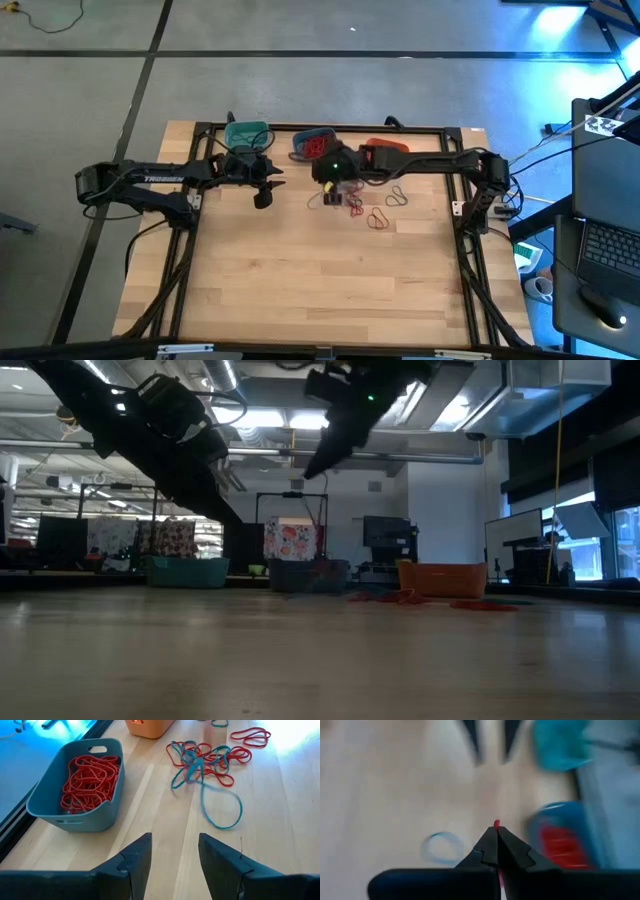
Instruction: Sort rubber bands into baskets
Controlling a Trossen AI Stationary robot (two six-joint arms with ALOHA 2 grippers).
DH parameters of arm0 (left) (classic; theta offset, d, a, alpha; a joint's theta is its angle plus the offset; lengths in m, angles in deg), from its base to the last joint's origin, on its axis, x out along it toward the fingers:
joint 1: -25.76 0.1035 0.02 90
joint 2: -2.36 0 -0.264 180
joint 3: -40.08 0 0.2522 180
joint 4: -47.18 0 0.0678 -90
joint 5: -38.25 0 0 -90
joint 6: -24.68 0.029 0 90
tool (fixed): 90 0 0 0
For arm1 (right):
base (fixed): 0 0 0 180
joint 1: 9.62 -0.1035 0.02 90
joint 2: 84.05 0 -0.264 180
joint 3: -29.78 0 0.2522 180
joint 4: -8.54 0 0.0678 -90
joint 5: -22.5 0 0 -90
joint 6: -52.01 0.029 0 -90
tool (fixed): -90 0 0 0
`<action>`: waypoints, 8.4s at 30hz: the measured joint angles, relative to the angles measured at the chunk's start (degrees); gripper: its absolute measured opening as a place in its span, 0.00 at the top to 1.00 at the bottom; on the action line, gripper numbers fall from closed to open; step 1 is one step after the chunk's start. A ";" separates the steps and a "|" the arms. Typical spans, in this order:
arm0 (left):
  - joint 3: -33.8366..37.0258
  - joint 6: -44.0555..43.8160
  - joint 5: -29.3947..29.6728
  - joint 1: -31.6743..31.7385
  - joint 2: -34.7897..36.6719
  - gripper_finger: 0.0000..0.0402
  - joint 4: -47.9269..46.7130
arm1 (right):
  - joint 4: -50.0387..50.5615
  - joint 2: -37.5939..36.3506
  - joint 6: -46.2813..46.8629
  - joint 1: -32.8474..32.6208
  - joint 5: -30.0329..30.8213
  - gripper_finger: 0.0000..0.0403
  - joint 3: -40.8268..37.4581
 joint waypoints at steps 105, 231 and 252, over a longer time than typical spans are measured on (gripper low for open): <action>0.00 0.79 0.00 0.00 0.00 0.60 0.73 | 5.61 10.45 4.29 13.30 9.20 0.51 9.40; 0.00 0.09 -0.02 -0.02 0.02 0.60 -0.06 | 16.07 17.35 2.86 15.67 5.66 0.61 22.15; 0.00 -1.22 -0.18 -5.08 -0.28 0.60 2.06 | 29.77 13.07 12.19 0.56 -2.39 0.53 7.52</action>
